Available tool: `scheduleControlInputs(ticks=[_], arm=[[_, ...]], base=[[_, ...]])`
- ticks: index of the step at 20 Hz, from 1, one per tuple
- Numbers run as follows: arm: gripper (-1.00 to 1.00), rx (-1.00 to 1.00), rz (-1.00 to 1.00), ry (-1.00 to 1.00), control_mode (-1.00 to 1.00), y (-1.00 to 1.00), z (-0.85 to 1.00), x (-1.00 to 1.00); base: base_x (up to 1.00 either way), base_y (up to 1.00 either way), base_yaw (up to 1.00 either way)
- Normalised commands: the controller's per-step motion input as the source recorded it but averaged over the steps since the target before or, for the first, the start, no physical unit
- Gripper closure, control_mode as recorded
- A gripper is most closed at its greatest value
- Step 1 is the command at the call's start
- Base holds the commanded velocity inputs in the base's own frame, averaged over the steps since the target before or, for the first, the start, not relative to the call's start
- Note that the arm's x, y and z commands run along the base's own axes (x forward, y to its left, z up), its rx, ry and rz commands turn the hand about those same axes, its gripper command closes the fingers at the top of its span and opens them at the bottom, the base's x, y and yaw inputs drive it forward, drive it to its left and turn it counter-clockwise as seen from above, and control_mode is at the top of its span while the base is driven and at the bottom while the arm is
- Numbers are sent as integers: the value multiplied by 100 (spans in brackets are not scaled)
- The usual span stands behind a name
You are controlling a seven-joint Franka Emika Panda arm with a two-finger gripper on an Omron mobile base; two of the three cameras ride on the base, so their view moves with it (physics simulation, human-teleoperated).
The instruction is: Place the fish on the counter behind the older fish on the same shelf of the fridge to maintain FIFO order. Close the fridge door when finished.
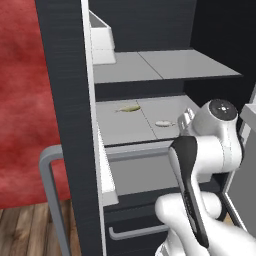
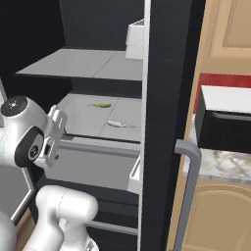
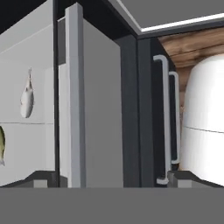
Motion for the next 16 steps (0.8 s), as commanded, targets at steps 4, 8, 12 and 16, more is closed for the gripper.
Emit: scheduleControlInputs(ticks=[4,8,12,16], arm=[[-100,0,-2,0,100,0,-9,-37],[-100,0,0,0,100,0,0,0],[-100,0,0,0,100,0,0,0],[-100,0,0,0,100,0,0,0]], base=[[-44,0,-3],[-76,0,-7],[-58,0,-3],[-46,0,0]])
